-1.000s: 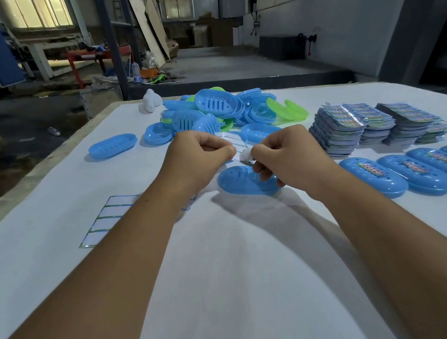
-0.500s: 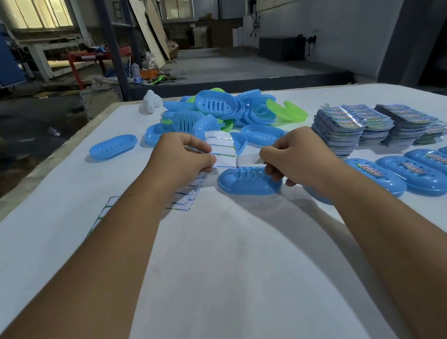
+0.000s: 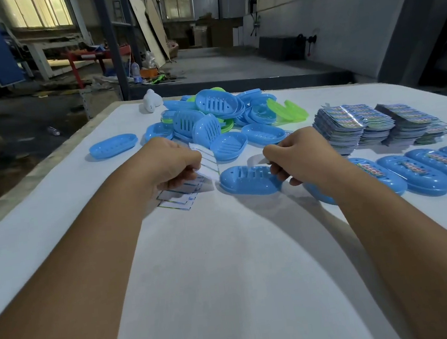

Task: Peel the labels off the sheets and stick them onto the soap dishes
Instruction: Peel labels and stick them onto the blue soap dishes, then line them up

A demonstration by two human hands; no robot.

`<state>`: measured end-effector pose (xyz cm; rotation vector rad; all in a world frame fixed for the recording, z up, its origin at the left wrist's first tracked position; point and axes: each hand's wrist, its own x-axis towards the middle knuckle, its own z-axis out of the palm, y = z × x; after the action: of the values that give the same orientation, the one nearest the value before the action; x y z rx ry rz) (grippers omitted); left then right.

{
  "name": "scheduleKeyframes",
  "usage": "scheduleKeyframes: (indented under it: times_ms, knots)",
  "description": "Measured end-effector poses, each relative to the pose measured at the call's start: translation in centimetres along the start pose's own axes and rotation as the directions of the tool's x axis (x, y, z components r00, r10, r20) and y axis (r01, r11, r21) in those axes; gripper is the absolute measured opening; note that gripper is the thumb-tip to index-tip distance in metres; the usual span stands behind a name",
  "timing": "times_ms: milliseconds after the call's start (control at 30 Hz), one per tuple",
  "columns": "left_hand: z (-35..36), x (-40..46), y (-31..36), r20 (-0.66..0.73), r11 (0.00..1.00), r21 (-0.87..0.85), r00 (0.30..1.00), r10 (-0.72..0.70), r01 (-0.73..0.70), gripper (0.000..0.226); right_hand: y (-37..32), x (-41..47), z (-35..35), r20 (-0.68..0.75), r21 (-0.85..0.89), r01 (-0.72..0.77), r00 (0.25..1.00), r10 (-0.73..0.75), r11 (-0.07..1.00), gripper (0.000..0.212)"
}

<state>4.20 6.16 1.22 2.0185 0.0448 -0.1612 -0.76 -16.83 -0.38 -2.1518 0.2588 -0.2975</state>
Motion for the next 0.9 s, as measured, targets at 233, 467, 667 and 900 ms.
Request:
scheduleKeyframes:
  times_ms: [233,467,667,900]
  knots:
    - [-0.3,-0.2,-0.4,-0.013,0.931,0.360,0.998,-0.056,0.057,0.011,-0.1,0.0,0.5,-0.005,0.024,0.030,1.000,-0.030,0.999,0.027]
    - [-0.5,-0.5,-0.5,-0.025,0.724,0.688,0.999,-0.048,0.052,0.021,0.2,0.1,0.7,-0.032,0.018,0.053,0.998,-0.052,0.998,0.029]
    - [1.1,-0.8,-0.1,-0.103,0.784,0.613,0.975,0.197,-0.094,0.027,-0.2,-0.2,0.7,-0.048,-0.025,0.097,0.994,-0.098,0.995,0.028]
    - [4.5,-2.3,0.9,0.014,0.911,0.080,0.915,0.404,-0.404,0.015,-0.5,-0.6,1.2,-0.066,-0.085,0.193,0.978,-0.199,0.977,0.034]
